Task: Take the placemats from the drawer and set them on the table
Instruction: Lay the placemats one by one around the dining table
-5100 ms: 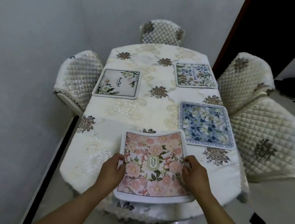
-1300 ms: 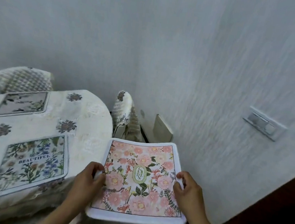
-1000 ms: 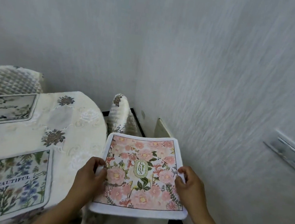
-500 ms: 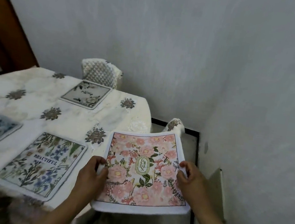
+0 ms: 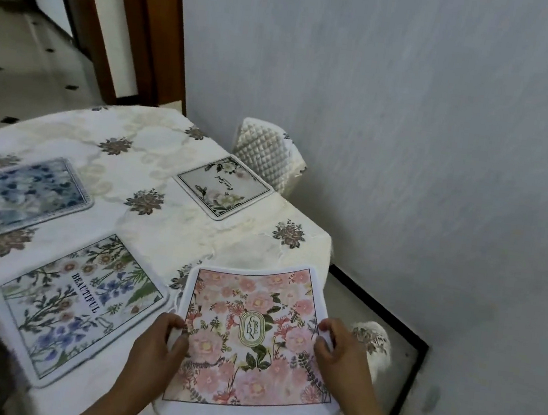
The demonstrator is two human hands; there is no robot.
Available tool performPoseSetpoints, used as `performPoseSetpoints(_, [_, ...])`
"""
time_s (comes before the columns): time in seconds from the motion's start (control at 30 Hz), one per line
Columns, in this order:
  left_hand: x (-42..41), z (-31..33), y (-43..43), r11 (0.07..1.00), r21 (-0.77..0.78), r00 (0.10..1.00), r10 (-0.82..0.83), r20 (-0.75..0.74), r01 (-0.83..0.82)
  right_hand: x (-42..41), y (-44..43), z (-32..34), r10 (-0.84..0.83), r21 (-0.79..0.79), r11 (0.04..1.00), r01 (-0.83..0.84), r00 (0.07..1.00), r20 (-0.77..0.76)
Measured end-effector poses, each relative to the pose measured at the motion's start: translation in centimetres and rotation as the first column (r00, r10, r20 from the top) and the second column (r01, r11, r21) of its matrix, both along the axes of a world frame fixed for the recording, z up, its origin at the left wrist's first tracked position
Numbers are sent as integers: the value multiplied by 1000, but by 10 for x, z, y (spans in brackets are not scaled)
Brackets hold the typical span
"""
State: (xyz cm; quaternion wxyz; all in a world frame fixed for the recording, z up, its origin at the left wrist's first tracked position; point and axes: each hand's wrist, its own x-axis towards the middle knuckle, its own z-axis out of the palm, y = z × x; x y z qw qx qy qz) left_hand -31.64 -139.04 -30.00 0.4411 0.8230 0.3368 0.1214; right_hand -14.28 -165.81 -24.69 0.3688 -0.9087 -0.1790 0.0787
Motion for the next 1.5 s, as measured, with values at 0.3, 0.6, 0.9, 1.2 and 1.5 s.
performPoseSetpoints(0.3, [98, -40, -33, 970, 48, 970, 239, -30, -238, 161, 35, -54, 272, -45, 961, -273, 962, -18])
performPoseSetpoints(0.6, [147, -90, -79, 849, 63, 818, 524, -239, -525, 258, 93, -125, 643, -20, 764, -645, 764, -60])
performPoseSetpoints(0.9, [142, -122, -93, 766, 264, 646, 639, -417, -586, 274, 101, -181, 744, -304, 647, -700, 667, 47])
performPoseSetpoints(1.2, [210, -145, -144, 876, 445, 837, 377, -396, -184, 191, 94, -191, 976, -440, 209, -873, 218, 31])
performPoseSetpoints(1.5, [164, -161, -134, 898, 427, 862, 293, -413, -101, 225, 80, -208, 970, -465, 205, -861, 243, -23])
